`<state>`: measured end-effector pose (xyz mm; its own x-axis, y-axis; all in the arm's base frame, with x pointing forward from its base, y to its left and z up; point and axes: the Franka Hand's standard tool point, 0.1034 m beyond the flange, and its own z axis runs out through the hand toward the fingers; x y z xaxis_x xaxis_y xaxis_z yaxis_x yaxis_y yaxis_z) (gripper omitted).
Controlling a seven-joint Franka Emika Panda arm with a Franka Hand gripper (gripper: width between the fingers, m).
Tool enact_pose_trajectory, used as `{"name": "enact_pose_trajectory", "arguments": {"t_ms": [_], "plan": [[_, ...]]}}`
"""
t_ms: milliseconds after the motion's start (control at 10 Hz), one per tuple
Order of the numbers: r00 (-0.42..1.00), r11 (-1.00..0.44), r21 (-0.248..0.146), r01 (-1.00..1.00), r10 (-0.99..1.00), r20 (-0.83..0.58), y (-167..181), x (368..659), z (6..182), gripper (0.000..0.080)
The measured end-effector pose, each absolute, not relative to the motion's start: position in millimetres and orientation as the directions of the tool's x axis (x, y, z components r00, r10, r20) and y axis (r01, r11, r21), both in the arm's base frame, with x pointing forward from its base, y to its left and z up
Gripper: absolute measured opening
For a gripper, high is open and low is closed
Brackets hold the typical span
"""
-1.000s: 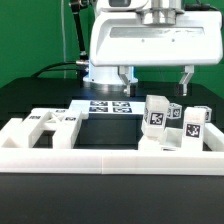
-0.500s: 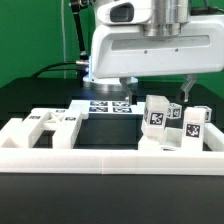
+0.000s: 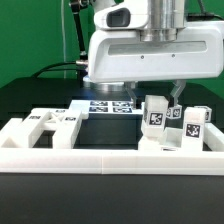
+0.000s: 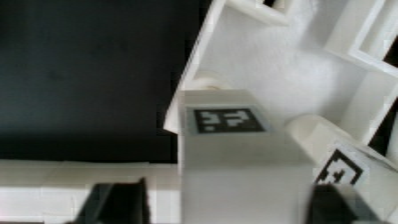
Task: Assemble chair
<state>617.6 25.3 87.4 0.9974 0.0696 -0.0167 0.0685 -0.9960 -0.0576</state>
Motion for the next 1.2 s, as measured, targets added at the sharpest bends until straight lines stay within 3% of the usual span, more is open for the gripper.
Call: {"name": "enact_pose_trajectory", "arguments": {"t_ms": [100,500,900,1200], "plan": [[0.997,-0.996,-0.058,0.068,0.069,-0.016,25.2,617.8,87.6,0.0283],[0.999,-0.997,-0.058,0.040,0.042,-0.018,25.3,617.7,87.4,0.0287],[0.930,-0.929,-0.053,-0.366,-0.365,-0.033,24.2,618.2,86.4,0.0288],[0.786,-0.784,-0.051,-0.618,-0.617,-0.040,26.5,620.3,86.0,0.0288]]}}
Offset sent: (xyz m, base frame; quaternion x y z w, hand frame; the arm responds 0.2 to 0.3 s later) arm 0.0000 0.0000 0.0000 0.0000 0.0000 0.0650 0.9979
